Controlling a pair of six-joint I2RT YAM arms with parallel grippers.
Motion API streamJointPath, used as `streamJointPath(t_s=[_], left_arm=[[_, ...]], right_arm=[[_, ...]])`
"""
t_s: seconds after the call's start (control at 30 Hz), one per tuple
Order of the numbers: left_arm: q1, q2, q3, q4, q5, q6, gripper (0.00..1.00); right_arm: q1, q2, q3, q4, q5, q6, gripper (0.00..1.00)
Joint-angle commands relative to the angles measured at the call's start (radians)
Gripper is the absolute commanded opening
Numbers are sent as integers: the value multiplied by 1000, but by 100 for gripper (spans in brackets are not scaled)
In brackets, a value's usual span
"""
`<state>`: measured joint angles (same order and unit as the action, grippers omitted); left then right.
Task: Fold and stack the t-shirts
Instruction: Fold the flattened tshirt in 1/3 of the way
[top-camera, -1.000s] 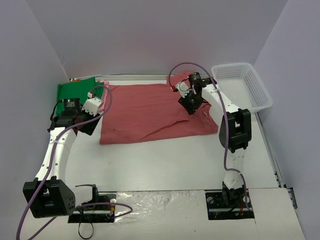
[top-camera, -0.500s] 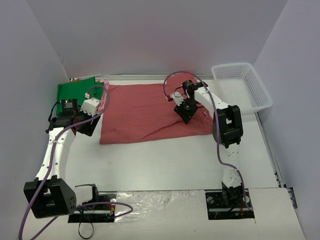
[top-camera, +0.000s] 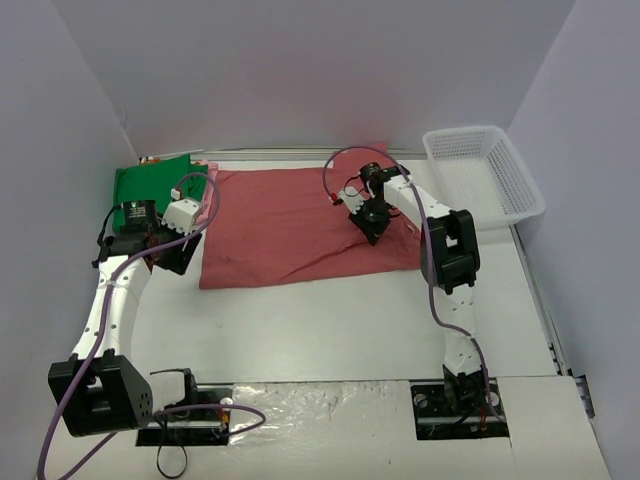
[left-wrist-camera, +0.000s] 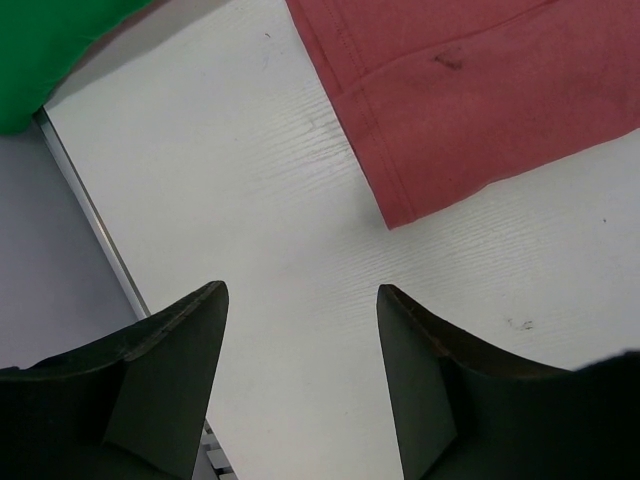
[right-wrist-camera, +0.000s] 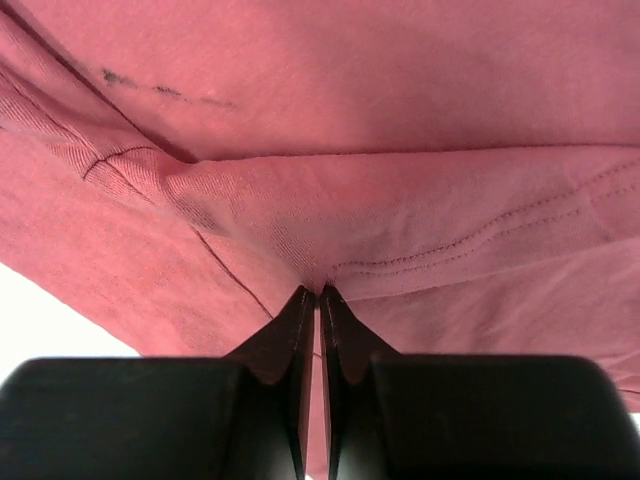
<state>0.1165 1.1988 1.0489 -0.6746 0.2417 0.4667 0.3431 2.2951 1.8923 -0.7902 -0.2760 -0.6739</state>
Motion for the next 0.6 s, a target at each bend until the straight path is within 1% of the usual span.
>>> streamJointPath(t_s=[0.0, 0.2, 0.37, 0.57], left_arm=[[8, -10, -3, 7, 18, -14, 60], [8, -16, -4, 4, 27, -14, 60], [8, -21, -7, 4, 27, -14, 61], [9, -16, -9, 3, 31, -10, 64]], right_arm=[[5, -6, 42, -43, 29, 16, 1], [19, -28, 86, -41, 83, 22, 0], [54, -39, 116, -43, 119, 7, 0], [99, 26, 180, -43, 173, -10, 0]])
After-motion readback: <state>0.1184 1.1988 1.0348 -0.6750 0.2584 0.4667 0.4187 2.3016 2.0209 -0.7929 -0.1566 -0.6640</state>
